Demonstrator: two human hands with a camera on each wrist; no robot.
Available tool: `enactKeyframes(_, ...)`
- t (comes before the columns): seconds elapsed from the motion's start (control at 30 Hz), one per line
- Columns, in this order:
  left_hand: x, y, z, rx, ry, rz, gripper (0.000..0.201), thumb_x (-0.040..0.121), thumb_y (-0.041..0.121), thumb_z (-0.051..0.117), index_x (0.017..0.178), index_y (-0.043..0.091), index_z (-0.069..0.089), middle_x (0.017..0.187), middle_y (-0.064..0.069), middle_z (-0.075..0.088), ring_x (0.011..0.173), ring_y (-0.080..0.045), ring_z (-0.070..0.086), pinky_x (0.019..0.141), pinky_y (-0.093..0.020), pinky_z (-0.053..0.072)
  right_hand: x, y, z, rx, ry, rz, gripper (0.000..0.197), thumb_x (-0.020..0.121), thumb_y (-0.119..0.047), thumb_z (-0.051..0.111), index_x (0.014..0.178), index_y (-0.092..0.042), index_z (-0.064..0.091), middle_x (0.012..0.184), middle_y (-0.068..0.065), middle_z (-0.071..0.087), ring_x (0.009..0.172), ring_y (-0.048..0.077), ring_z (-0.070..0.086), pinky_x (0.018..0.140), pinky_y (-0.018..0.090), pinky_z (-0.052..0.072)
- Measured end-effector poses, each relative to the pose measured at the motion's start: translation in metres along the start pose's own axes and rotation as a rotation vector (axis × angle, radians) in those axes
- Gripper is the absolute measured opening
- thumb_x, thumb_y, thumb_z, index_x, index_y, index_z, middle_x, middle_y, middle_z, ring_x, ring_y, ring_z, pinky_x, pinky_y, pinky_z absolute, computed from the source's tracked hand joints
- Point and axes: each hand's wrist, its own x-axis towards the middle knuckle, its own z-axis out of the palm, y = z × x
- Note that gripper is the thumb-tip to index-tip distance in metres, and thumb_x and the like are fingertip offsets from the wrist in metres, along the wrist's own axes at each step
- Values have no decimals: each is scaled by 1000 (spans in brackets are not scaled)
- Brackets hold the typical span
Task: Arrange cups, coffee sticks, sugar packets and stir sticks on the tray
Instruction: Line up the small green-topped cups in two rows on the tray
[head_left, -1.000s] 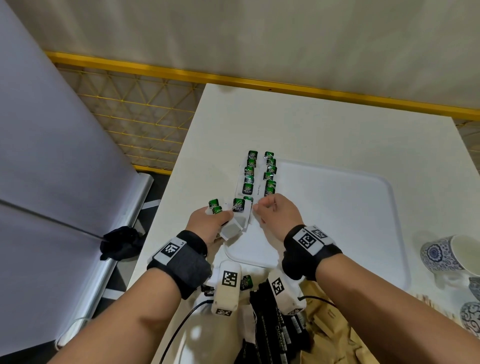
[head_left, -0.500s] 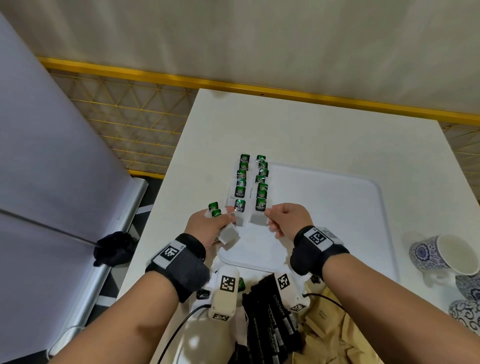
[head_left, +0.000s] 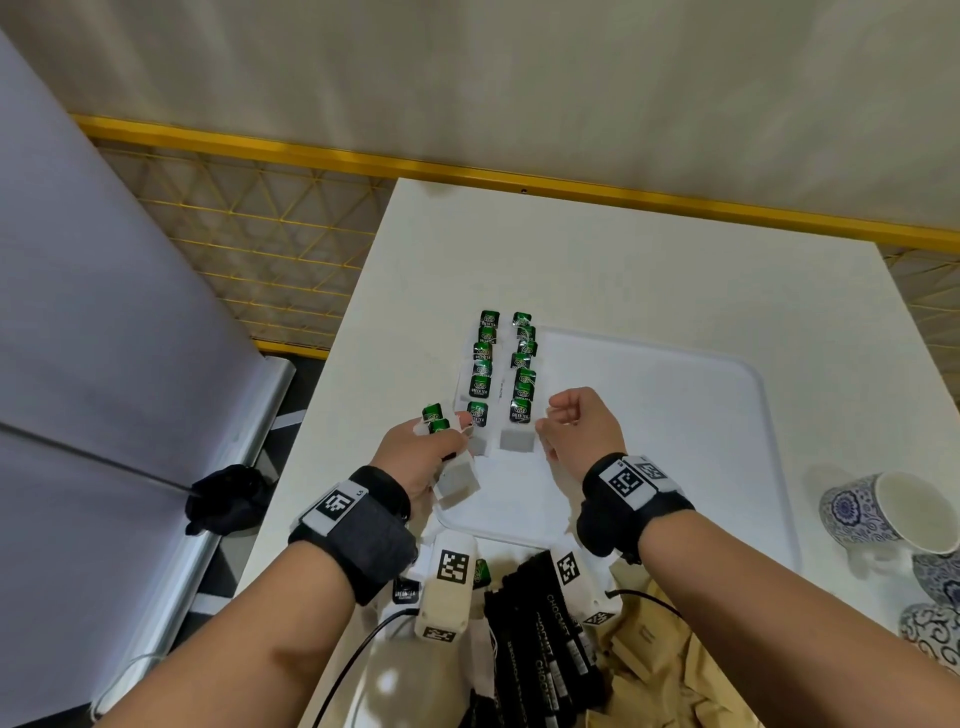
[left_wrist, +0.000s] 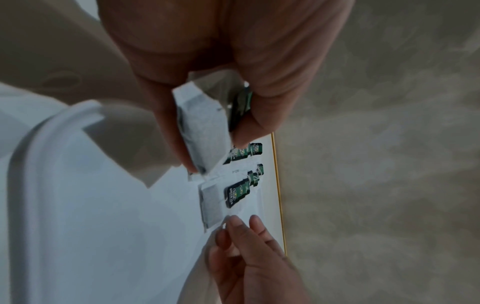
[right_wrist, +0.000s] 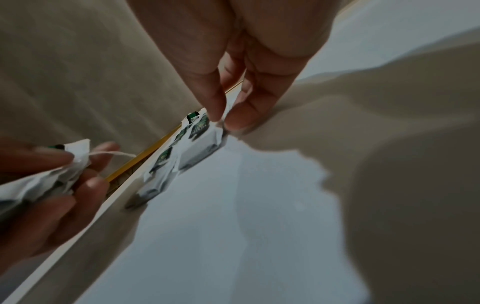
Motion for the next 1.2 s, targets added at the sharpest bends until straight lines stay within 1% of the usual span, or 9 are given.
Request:
enactKeyframes(0.23,-1,0,3,9,-16,16,21,81,-5,67,97,8,69,88,-12,71,75,-24,65,59,-28,57,-5,-7,-2,-16,70,-80,14,85,-12,61,95,-22,59,87,2,60,77,17,60,75,37,56)
enactKeyframes(0.37,-5,1,6,29,-25,28,6,82,5,70,87,8,68,72,-8,71,58,-18,66,48,-23,51,-30,-23,2,20,-330,-61,21,81,-29,73,98,-22,62,83,3,65,69,13,62,60,24,52)
enactKeyframes(0.47,-6,1,8,45,-60,38,20,83,16,71,95,2,68,85,-18,72,63,-21,68,54,-29,56,-35,-22,13,-41,-483,-25,37,78,-32,77,108,-19,60,86,8,65,69,17,63,58,24,54)
enactKeyframes(0.6,-9,5,8,8,-120,-25,27,90,25,62,104,3,67,93,-20,72,79,-27,68,71,-37,59,-32,-23,14,89,-416,55,20,83,-16,73,99,-12,61,73,7,65,51,13,57,53,21,53)
enactKeyframes(0.67,-9,5,4,-71,-124,-85,19,92,9,49,103,6,64,93,-17,72,83,-28,67,77,-38,58,-28,-20,9,150,-357,86,18,86,-16,69,101,-7,63,71,7,65,49,11,55,52,19,53)
enactKeyframes(0.73,-9,4,0,-157,-148,-118,35,87,-5,36,108,5,62,105,-20,70,97,-34,66,85,-42,56,-26,-16,5,185,-312,102,15,89,-20,66,97,-7,68,76,8,67,52,11,56,55,19,54)
enactKeyframes(0.87,-11,1,1,-163,-113,-57,33,90,-12,43,116,-2,60,109,-23,68,94,-33,67,66,-31,60,-30,-13,3,288,-276,167,24,86,-23,69,106,-9,69,81,5,64,56,12,55,54,18,51)
enactKeyframes(1.1,-11,-3,1,-178,15,36,21,85,-11,57,98,4,66,89,-17,72,72,-27,71,60,-33,60,-31,-10,1,350,-237,172,20,83,-24,72,102,-21,65,68,-2,60,57,13,54,53,21,46)
enactKeyframes(1.2,-13,0,1,-167,29,63,21,82,-11,62,100,0,65,91,-19,71,69,-24,70,59,-34,60,-35,-13,1,425,-301,182,16,85,-15,70,101,-15,67,63,0,56,49,9,47,45,17,44)
